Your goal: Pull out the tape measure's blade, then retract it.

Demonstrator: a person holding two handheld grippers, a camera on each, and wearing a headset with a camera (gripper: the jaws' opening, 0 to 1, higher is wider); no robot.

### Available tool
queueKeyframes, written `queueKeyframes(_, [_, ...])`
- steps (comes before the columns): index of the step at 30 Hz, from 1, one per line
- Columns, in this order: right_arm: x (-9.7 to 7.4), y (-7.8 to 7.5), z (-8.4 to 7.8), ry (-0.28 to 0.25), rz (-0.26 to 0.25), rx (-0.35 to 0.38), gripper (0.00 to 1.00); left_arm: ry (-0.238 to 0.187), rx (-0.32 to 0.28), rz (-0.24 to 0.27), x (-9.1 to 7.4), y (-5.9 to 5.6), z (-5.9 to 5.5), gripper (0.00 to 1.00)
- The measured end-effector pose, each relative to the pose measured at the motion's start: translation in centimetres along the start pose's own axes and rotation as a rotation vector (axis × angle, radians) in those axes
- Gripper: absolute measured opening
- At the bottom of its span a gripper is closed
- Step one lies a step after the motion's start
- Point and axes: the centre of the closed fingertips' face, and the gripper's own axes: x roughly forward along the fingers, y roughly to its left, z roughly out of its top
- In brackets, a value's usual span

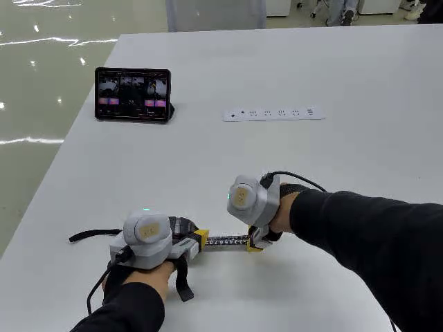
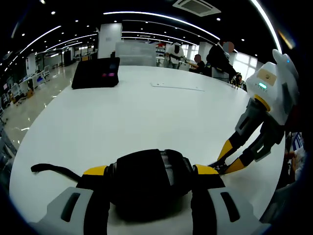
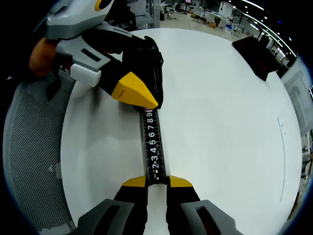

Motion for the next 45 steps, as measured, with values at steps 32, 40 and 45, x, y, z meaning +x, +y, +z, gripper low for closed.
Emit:
queueKeyframes(32, [0.6,0.2,1.8,-0.021,0.012,0.010,0.10,0.005,-0.001,-0.001,0.0,0.0,0.0,0.64])
queueKeyframes(40, [0.7,0.3,2.0,-0.025,0.013,0.019,0.10,0.002,-0.001,0.000,0.0,-0.1,0.0,0.64])
queueKeyframes(45, [0.7,0.3,2.3,-0.027,0.006,0.025,0.10,0.003,-0.002,0.000,-0.1,-0.1,0.0,0.64])
